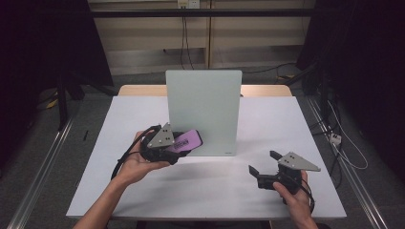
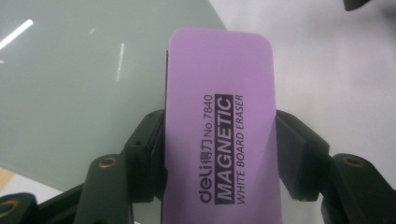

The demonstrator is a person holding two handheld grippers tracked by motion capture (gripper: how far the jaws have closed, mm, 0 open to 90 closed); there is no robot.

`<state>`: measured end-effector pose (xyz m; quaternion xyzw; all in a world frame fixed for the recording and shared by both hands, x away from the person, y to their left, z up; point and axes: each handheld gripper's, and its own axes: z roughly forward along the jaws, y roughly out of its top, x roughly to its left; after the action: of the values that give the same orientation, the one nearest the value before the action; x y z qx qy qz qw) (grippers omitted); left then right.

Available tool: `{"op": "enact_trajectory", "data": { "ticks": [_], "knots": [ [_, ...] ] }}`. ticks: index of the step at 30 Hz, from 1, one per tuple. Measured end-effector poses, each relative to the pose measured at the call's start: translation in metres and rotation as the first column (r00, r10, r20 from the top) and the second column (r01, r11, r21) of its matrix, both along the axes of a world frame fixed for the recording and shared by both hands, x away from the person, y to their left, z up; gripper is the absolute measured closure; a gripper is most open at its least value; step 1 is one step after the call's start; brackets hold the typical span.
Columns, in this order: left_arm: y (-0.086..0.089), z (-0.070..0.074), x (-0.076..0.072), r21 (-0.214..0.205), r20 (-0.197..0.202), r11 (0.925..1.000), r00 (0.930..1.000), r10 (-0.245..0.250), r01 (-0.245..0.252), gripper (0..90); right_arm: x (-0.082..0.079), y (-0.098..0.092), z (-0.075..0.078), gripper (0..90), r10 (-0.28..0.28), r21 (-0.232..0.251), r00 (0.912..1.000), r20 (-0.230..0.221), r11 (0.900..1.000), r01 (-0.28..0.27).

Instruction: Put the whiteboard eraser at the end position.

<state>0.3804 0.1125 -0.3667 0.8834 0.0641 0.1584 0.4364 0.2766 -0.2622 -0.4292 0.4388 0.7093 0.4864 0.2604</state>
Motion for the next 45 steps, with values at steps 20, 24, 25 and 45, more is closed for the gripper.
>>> {"op": "enact_trajectory", "data": {
  "ticks": [20,24,25,45],
  "knots": [
    [-0.015,-0.011,-0.003,0.097,-0.185,0.9952,0.9827,0.006,0.012,40.8,0.004,0.003,-0.001,5.3,0.028,-0.005,0.9996,0.004,0.9996,-0.028],
    [-0.024,-0.018,-0.006,0.137,-0.215,0.9896,0.9765,-0.013,0.043,40.8,0.004,0.005,-0.001,5.3,0.036,-0.008,0.9993,0.005,0.9993,-0.036],
    [-0.027,-0.020,-0.006,0.146,-0.225,0.9874,0.9741,-0.028,0.062,40.8,0.004,0.005,0.000,5.3,0.035,-0.007,0.9994,0.007,0.9994,-0.035],
    [-0.073,-0.058,-0.009,0.277,-0.305,0.9508,0.9509,-0.050,0.139,40.6,0.006,0.005,-0.001,5.3,0.039,-0.010,0.9992,0.006,0.9992,-0.039]
  ]
}}
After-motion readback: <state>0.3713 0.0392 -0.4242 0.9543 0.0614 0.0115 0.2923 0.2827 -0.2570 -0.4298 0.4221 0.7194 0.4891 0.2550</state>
